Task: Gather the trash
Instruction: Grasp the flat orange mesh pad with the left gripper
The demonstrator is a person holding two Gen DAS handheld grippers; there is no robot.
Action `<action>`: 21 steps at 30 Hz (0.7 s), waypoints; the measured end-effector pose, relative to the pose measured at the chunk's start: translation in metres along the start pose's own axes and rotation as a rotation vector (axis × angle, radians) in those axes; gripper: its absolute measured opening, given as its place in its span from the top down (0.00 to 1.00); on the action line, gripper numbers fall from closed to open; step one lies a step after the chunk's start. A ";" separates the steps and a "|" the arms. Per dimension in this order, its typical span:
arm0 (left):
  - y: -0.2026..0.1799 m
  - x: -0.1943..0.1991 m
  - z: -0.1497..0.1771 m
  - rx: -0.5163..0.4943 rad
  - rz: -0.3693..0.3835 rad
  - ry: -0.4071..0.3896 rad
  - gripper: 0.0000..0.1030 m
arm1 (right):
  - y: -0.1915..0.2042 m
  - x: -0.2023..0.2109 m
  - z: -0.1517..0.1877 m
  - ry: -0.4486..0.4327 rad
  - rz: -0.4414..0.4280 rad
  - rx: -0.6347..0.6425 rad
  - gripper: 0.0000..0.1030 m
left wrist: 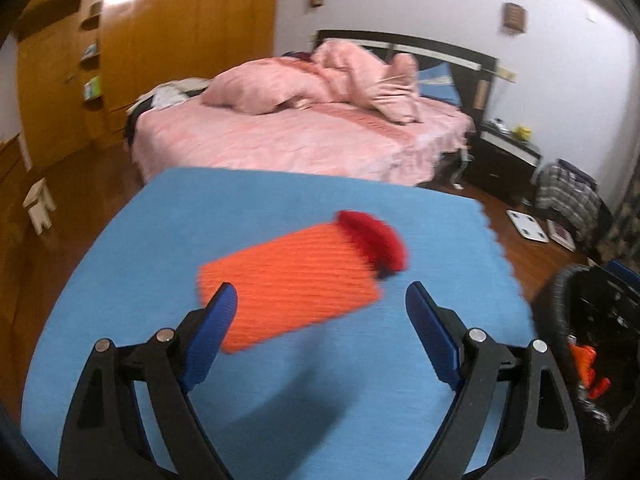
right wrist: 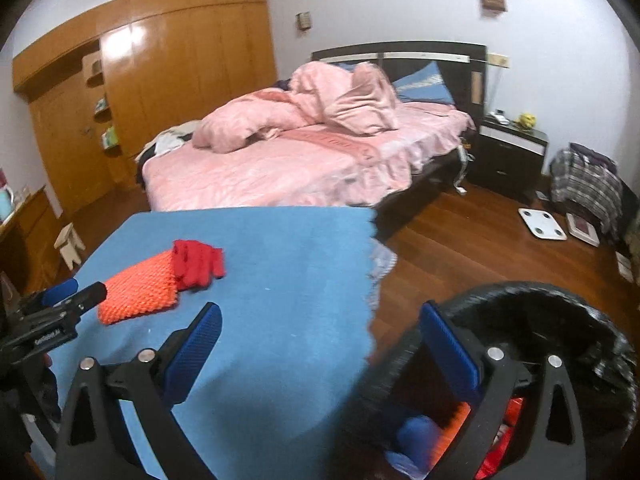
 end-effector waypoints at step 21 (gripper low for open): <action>0.029 -0.078 0.025 0.020 -0.048 0.144 0.33 | 0.048 -0.078 0.006 0.086 -0.037 0.084 0.06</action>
Point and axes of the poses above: each gripper's, at about its wrist camera, not at the fingertips, and x roughly against the way its jaws point, y to its left, z to its underside, the point moved 8 cm from there along -x, roughly the way its jaws point, and after that the axes turned 3 degrees about -z, right-handed, at the moved point
